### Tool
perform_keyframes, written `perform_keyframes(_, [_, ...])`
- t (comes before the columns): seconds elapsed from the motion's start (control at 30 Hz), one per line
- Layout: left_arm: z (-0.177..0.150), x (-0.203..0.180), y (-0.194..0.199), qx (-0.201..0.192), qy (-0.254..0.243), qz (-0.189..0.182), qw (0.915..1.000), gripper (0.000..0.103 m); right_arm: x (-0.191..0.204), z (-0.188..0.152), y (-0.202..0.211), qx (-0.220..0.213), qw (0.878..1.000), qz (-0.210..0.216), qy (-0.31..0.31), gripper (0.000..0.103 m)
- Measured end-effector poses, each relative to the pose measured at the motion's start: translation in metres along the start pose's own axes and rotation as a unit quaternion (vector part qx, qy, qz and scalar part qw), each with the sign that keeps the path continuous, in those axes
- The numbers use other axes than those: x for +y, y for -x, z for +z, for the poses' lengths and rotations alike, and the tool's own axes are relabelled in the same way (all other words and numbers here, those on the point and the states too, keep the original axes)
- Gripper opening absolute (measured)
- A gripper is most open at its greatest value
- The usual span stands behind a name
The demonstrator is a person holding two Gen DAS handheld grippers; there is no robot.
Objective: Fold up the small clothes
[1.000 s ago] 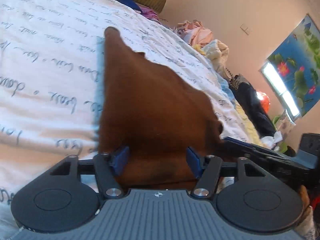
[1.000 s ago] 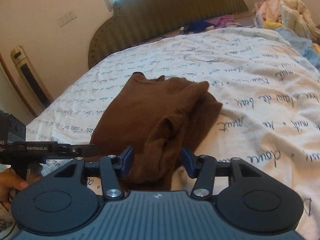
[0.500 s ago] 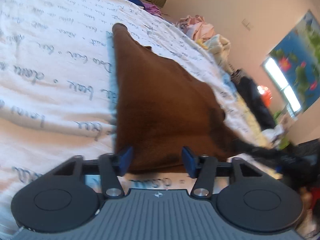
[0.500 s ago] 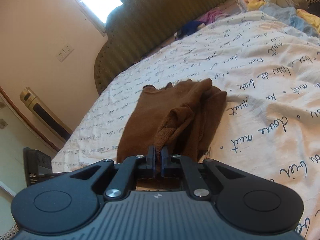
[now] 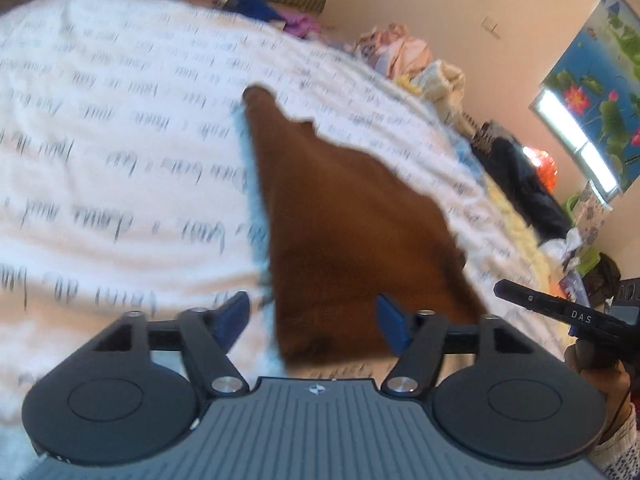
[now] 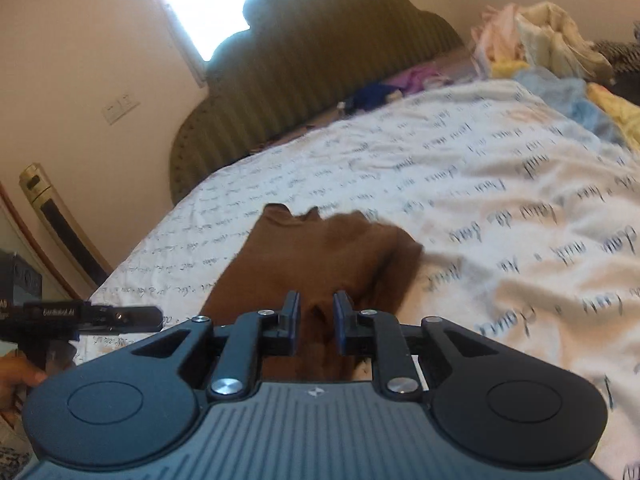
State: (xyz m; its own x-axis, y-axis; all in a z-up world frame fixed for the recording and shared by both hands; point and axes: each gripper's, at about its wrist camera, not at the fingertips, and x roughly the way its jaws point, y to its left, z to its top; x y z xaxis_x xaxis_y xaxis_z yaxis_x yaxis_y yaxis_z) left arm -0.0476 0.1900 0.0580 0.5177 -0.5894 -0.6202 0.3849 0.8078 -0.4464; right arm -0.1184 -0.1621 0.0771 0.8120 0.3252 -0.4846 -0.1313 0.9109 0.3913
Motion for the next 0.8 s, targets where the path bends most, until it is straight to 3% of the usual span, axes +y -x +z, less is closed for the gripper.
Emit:
perform_keyframes(0.1, [0.026, -0.016, -0.021, -0.027, 0.009, 0.007, 0.9996, 0.081, 0.029, 0.007, -0.040, 0.000, 0.993, -0.054, 0.101, 0.018])
perform_keyframes(0.2, [0.040, -0.021, -0.051, -0.044, 0.017, 0.029, 0.9985, 0.087, 0.025, 0.019, -0.070, 0.017, 0.987, -0.134, 0.092, 0.018])
perform_keyframes(0.3, [0.032, -0.021, -0.071, -0.035, 0.023, 0.017, 0.9990, 0.086, -0.011, 0.025, -0.073, 0.031, 0.992, -0.120, 0.000, 0.021])
perform_keyframes(0.43, [0.007, -0.022, -0.090, -0.021, -0.034, 0.070, 0.9968, 0.091, -0.047, 0.022, -0.092, 0.064, 0.991, -0.078, -0.088, 0.022])
perform_keyframes(0.5, [-0.001, -0.011, -0.093, -0.006, -0.022, 0.060, 0.9979, 0.091, -0.058, 0.020, -0.098, 0.059, 0.990, -0.037, -0.125, 0.021])
perform_keyframes(0.57, [-0.003, -0.007, -0.084, -0.011, -0.011, 0.050, 0.9986, 0.090, -0.060, 0.022, -0.094, 0.046, 0.988, -0.031, -0.144, 0.004])
perform_keyframes(0.8, [-0.006, -0.036, -0.050, -0.037, -0.027, -0.014, 0.9988, 0.093, -0.051, 0.030, -0.064, 0.021, 0.991, -0.022, -0.127, 0.004])
